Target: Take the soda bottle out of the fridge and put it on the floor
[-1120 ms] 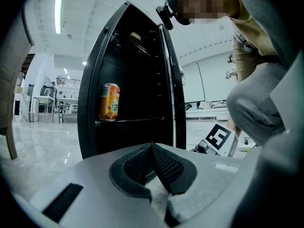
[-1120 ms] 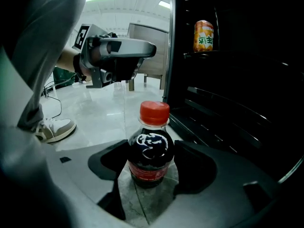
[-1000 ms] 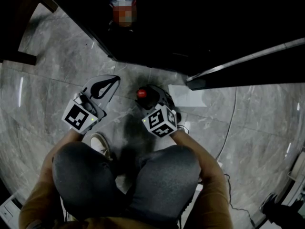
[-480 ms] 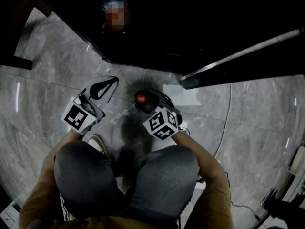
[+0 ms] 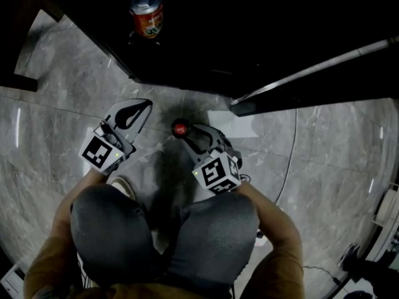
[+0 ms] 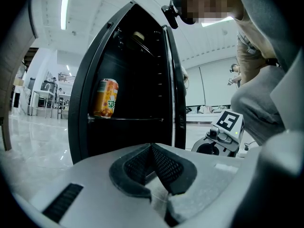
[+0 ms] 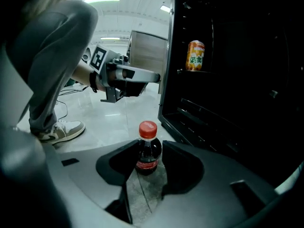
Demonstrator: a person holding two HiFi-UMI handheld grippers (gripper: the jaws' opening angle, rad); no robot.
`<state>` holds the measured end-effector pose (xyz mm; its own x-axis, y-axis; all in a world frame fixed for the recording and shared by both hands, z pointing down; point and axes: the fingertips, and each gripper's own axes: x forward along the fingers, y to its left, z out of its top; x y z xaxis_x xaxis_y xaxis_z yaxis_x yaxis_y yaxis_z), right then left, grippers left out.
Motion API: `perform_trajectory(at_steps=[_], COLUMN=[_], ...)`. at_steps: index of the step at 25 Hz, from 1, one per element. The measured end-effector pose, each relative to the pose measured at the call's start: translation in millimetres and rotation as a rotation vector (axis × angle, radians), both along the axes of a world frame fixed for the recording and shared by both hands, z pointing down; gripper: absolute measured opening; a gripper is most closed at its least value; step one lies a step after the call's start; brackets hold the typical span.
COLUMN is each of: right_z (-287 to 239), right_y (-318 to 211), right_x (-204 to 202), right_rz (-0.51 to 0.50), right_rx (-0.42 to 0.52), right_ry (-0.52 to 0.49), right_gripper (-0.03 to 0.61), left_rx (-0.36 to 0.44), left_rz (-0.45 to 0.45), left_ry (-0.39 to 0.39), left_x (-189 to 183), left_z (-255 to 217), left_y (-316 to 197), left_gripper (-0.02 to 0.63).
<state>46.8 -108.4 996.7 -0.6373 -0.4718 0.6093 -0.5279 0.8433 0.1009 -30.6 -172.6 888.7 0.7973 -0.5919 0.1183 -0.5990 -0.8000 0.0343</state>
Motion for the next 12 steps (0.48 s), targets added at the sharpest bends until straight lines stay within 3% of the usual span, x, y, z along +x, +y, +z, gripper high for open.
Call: perform_trajectory(at_steps=[4, 7, 12], right_z=[-11.0, -21.3, -38.1], right_y=[-6.3, -5.5, -12.3], right_x=[3.8, 6.1, 16.4], right_rz=[0.027, 0.022, 0.042], right_rx=[-0.001, 0.019, 0.052], right_ry=[-0.017, -0.025, -0.028], right_gripper=[0.132, 0.045, 0.018], left_rx=[-0.007, -0.005, 0.001], left_rz=[-0.001, 0.005, 0.015], left_ry=[0.009, 0.007, 0.003], left_x=[3.0, 6.0, 11.6], left_z=[2.9, 2.8, 1.1], left_y=[-2.7, -4.1, -6.8], left_gripper=[-0.006, -0.006, -0.005])
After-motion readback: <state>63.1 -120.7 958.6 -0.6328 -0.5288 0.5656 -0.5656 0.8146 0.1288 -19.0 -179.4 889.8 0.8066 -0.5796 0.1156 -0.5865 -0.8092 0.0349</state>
